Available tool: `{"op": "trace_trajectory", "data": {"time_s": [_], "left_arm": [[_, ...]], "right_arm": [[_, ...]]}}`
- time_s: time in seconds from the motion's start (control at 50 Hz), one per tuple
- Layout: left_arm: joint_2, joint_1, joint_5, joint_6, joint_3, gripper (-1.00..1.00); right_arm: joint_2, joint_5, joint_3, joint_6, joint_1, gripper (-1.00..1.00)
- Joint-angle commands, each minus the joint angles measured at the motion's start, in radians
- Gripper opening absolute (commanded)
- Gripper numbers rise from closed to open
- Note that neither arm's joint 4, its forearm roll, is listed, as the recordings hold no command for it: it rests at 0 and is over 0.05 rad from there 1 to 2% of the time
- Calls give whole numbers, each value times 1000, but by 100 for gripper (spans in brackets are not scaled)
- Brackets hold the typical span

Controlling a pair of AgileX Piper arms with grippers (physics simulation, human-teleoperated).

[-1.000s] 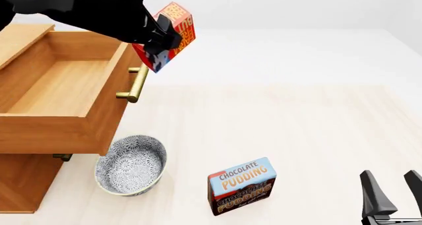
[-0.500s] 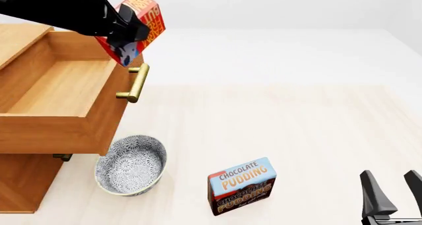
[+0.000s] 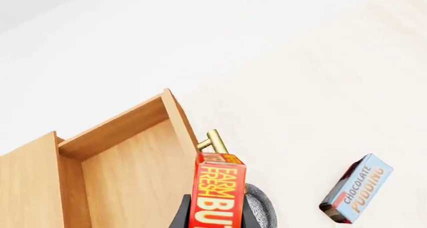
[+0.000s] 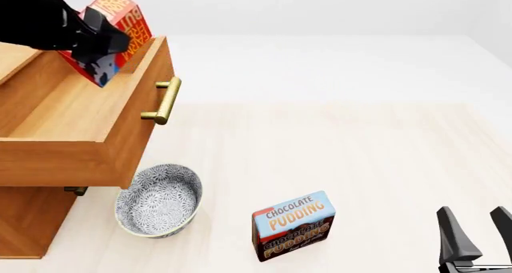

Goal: Put the butter at the back in the top drawer of the cabinet and close it.

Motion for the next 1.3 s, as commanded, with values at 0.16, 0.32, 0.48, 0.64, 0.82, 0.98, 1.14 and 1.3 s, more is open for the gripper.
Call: {"op": "trace_trajectory", "data": {"time_s": [0.16, 0.32, 0.48, 0.64, 0.82, 0.98, 1.14, 1.3], "left_arm": [[-105, 105, 4, 35, 86, -100], [-108, 124, 6, 13, 100, -100], [-106, 151, 0, -1, 117, -100], [-83, 187, -33, -13, 150, -100], [-91, 216, -46, -12, 179, -100], [-71, 230, -62, -23, 188, -100], [-65, 238, -79, -21, 212, -100], [-50, 253, -97, -22, 227, -100]], "right_arm": [[0, 0, 0, 0, 0, 100], [0, 0, 0, 0, 0, 100], [0, 0, 0, 0, 0, 100], [0, 0, 0, 0, 0, 100], [0, 0, 0, 0, 0, 100], [0, 0, 0, 0, 0, 100], [0, 0, 0, 0, 0, 100], [0, 0, 0, 0, 0, 100]]}}
